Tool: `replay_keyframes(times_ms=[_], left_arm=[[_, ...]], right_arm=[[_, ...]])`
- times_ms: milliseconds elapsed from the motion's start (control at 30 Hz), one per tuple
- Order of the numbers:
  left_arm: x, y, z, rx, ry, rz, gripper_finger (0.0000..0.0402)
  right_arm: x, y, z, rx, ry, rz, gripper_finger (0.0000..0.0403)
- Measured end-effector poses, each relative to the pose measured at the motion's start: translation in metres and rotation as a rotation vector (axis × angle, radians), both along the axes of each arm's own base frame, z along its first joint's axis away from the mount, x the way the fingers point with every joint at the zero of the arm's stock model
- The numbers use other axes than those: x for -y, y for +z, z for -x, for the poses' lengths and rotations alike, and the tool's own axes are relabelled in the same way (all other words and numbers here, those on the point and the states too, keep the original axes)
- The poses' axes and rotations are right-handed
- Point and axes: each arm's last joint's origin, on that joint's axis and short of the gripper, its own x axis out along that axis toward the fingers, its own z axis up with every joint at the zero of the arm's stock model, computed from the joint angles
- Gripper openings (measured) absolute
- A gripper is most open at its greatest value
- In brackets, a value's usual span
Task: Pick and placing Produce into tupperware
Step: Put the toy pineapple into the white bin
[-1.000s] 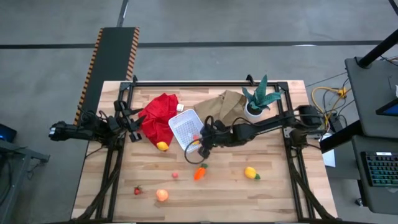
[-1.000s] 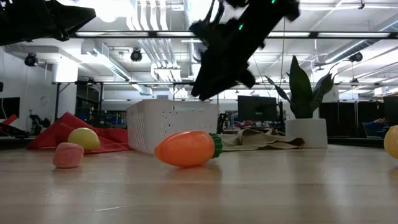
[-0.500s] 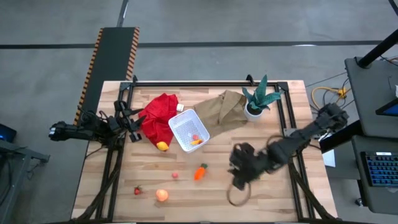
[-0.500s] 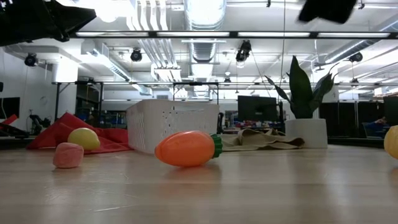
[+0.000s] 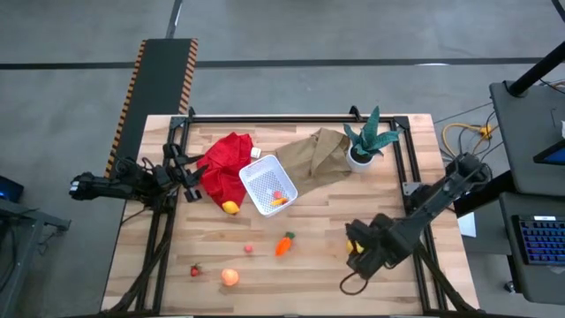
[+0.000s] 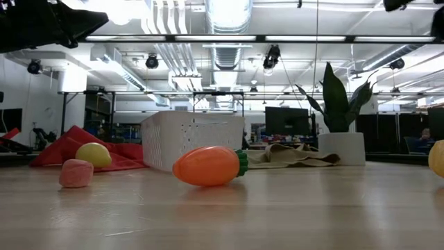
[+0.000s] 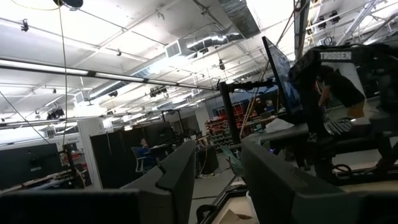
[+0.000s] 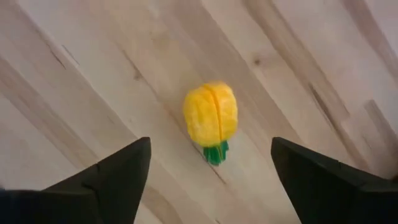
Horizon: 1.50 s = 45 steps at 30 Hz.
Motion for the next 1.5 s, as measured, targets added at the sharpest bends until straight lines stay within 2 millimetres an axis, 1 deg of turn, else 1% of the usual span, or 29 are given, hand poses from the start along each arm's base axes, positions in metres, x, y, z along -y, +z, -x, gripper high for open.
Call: replay_keyframes(times_ms=[100,233,367,633,933,1200,1500], left_arm=[[0.0,0.0,0.0,0.0,0.0,0.0,0.0118],[0.0,0.0,0.0,0.0,0.0,0.0,0.0118],[0.0,0.0,0.0,0.0,0.0,0.0,0.0118],[0.0,0.0,0.0,0.004,0.0,0.0,0.0118],[0.0,0.0,0.0,0.003,0.0,0.0,0.0118],[0.0,0.0,0.0,0.003,0.0,0.0,0.0118],[0.0,0.0,0.0,0.002,0.0,-0.001,0.0118]], right_arm=[[-0.005,-0.012,-0.005,-0.032,0.058,0.03,0.0333],[-0.009,-0.028,-0.011,-0.083,0.132,0.074,0.0331],[-0.011,-0.037,-0.013,-0.116,0.177,0.098,0.0328],[-0.009,-0.045,-0.014,-0.075,0.162,0.134,0.0327],[-0.002,-0.068,-0.007,-0.094,0.177,0.146,0.0327],[0.002,-0.089,-0.003,-0.047,0.192,0.098,0.0327],[0.005,-0.095,0.0,-0.05,0.189,0.1,0.0327]])
